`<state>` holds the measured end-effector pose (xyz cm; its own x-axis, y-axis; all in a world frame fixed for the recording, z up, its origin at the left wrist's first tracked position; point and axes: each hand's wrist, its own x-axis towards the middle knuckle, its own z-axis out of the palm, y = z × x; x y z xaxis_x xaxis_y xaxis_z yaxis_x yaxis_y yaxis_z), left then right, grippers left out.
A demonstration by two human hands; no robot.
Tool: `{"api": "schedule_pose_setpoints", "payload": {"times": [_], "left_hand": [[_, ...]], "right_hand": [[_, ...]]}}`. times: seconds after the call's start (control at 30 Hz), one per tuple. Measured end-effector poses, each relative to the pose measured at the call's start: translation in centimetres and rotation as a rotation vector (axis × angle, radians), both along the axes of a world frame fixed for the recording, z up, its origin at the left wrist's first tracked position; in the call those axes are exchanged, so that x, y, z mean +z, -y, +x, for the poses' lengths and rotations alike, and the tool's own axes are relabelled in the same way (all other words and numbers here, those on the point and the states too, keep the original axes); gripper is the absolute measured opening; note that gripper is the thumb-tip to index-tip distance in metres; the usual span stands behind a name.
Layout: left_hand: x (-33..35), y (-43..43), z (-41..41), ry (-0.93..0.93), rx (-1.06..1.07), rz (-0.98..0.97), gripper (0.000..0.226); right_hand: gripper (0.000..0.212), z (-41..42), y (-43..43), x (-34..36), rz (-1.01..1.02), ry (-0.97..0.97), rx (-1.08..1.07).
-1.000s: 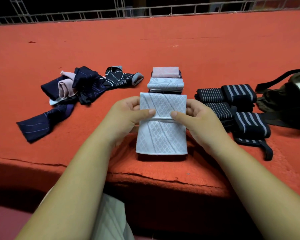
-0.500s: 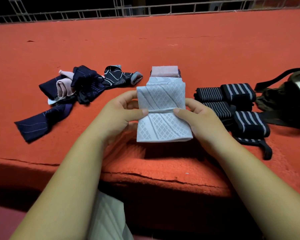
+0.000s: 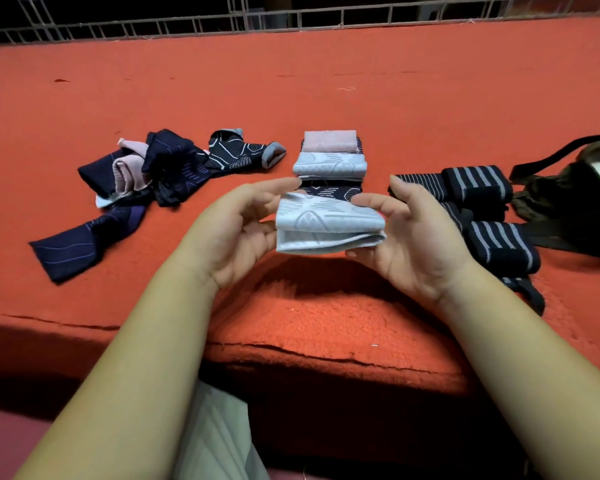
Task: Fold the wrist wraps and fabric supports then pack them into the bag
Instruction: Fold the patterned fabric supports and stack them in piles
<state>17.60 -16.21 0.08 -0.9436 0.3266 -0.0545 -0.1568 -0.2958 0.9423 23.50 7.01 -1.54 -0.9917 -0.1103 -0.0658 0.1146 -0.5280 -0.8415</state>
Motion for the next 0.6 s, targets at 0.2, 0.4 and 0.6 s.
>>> {"api": "schedule_pose_setpoints", "payload": {"times": [0.2,0.4,0.6], "left_hand": [[-0.7,-0.7,0.5,-0.03,-0.181,-0.099,0.041],[-0.6,-1.2,0.9,-0.087,-0.028,-0.197,0.034],[-1.5,-1.6,-0.5,-0.275,0.313,-0.364,0.052]], "right_hand": [[0.031,0.0,0.4,-0.7,0.172,-0.135,-0.089],[0.033,0.6,0.4,-0.4,0.746,-0.326,-0.332],[0.014,0.5,0.9,-0.9,0.9,-0.307,-0.413]]}}
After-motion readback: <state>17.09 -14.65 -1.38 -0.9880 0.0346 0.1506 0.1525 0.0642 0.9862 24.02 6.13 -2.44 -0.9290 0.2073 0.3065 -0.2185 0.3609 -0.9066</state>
